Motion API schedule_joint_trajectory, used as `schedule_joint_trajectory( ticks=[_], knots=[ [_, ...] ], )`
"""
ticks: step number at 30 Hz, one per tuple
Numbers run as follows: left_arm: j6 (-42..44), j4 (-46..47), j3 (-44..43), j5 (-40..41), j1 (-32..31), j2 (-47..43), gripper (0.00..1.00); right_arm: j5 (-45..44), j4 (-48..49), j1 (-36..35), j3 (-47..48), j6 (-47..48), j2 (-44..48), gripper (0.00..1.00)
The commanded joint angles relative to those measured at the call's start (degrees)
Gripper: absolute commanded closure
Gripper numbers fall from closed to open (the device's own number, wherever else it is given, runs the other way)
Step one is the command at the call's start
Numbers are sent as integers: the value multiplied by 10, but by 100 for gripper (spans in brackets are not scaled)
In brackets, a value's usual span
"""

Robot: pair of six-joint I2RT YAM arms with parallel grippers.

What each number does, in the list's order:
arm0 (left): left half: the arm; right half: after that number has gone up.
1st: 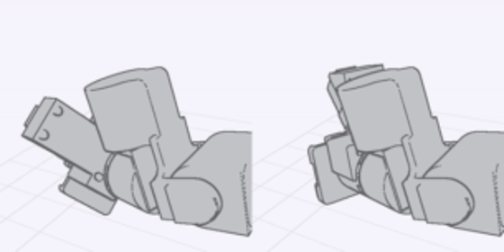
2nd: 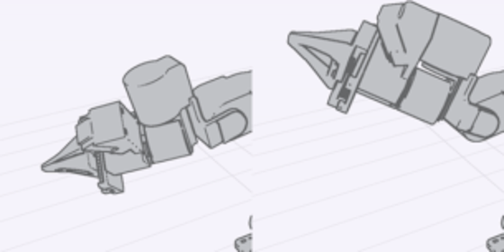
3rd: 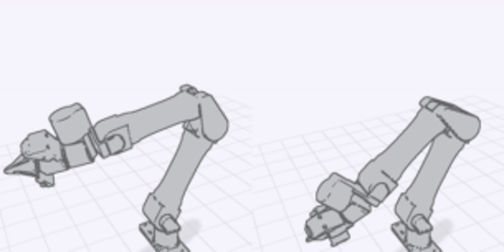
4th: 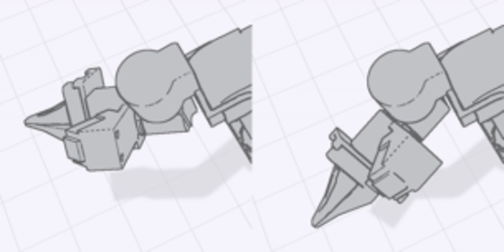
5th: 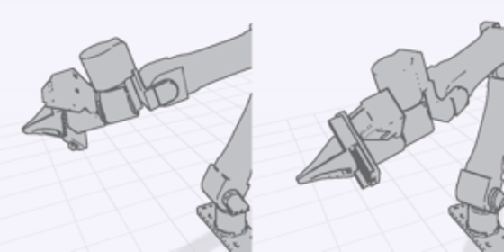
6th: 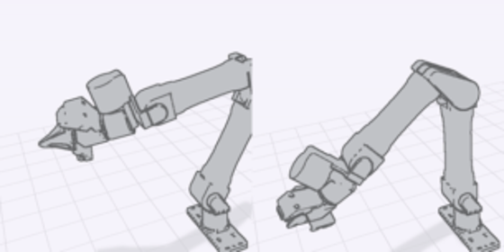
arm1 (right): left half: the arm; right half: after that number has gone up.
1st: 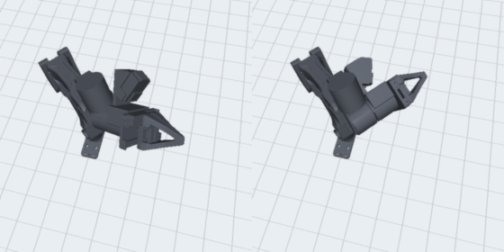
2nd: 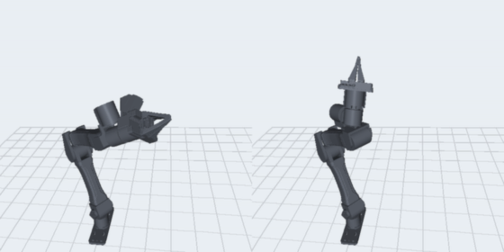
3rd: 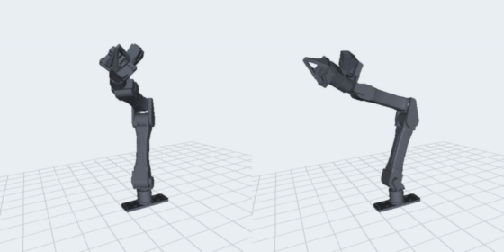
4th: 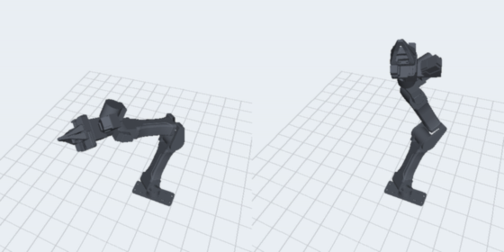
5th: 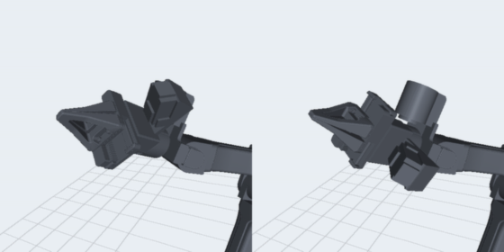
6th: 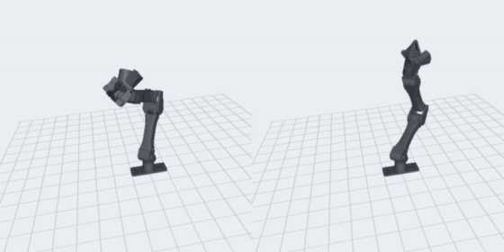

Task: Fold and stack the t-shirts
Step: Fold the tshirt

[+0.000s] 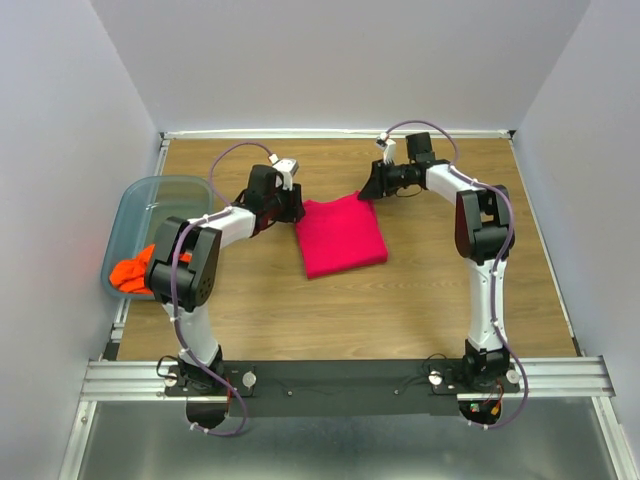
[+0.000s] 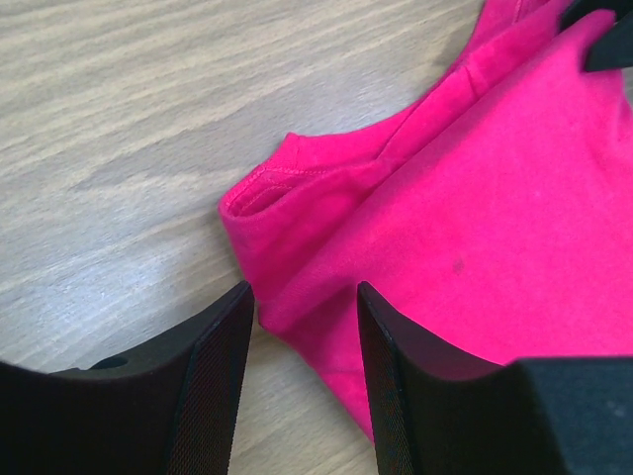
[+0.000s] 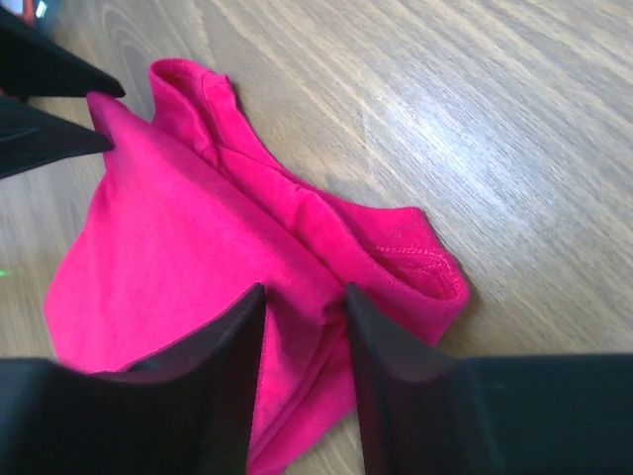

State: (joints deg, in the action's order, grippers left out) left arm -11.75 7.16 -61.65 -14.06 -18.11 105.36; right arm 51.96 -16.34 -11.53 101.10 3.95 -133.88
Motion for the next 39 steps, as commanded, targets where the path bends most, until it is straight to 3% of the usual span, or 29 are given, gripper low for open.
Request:
schedule_joint_trajectory(
  ticks=[1, 3, 6, 10, 13, 15, 18, 21, 24, 39],
  knots=[
    [16, -8, -16, -18, 5, 18, 46, 33, 3, -1, 18, 0, -19, 60],
    [20, -13, -20, -12, 5, 20, 46, 38, 3, -1, 20, -1, -19, 67],
    [26, -14, -22, -16, 11, 20, 46, 41, 3, -2, 22, -2, -18, 87],
    [31, -16, -27, -25, 12, 27, 49, 40, 3, -1, 23, -3, -17, 94],
    [34, -18, -27, -38, 12, 33, 56, 39, 3, -1, 23, -3, -16, 98],
    [36, -18, -25, -41, 12, 34, 69, 37, 3, -1, 23, -5, -14, 99],
    [37, -19, -25, -40, 12, 35, 70, 39, 3, -1, 23, -6, -12, 100],
    [37, -20, -27, -39, 12, 37, 90, 38, 3, -1, 23, -6, -9, 99],
    [36, -22, -26, -37, 12, 33, 100, 37, 3, -1, 21, -6, -1, 100],
    [46, -26, -14, -32, 3, -36, 100, -32, 3, -1, -64, 17, 115, 100]
  ],
)
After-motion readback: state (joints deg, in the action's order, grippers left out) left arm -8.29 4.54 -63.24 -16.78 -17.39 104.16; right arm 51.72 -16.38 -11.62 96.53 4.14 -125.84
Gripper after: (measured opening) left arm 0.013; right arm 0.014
